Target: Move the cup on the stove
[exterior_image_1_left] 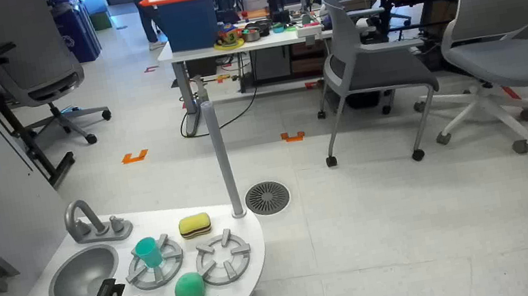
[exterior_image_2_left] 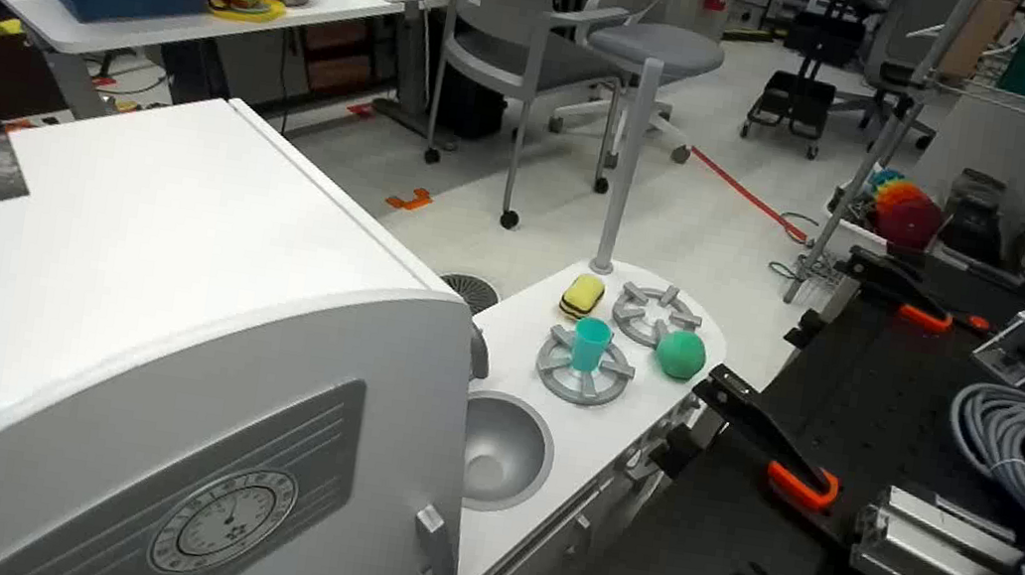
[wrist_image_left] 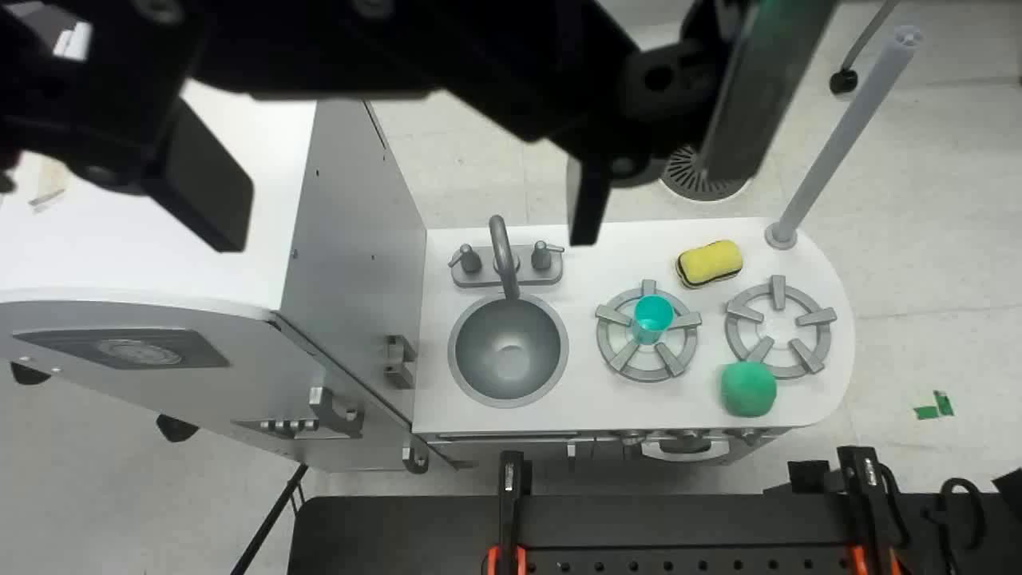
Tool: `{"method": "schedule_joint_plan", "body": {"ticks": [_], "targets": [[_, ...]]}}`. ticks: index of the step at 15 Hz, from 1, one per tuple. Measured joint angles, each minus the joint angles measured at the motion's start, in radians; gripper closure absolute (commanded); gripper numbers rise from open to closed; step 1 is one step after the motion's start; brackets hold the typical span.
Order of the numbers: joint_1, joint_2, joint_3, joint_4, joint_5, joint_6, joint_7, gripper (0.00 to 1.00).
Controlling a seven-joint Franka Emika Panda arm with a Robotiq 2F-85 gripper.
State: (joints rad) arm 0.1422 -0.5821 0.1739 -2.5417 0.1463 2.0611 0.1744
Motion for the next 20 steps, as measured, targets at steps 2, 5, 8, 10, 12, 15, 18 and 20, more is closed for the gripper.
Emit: {"method": "schedule_joint_plan", "body": {"ticks": [2, 5, 8, 10, 12, 15, 18, 20], "targets": [[0.0, 0.0, 0.0, 0.0, 0.0, 0.0, 0.0, 0.0], [0.0, 0.0, 0.0, 0.0, 0.0, 0.0, 0.0, 0.0], [-0.004, 0.01, -0.002, 0.0, -0.002, 0.01, -0.004, 0.0], [-0.017, 0.058, -0.012, 0.005, -0.007, 0.063, -0.017, 0.0], [-0.043, 0.152, -0.026, 0.016, -0.012, 0.166, -0.035, 0.0], [-0.085, 0.347, -0.047, 0.054, -0.05, 0.315, -0.044, 0.0], [-0.111, 0.557, -0.069, 0.104, -0.091, 0.471, -0.042, 0.0], [-0.116, 0.697, -0.092, 0.149, -0.099, 0.553, -0.042, 0.0]]}}
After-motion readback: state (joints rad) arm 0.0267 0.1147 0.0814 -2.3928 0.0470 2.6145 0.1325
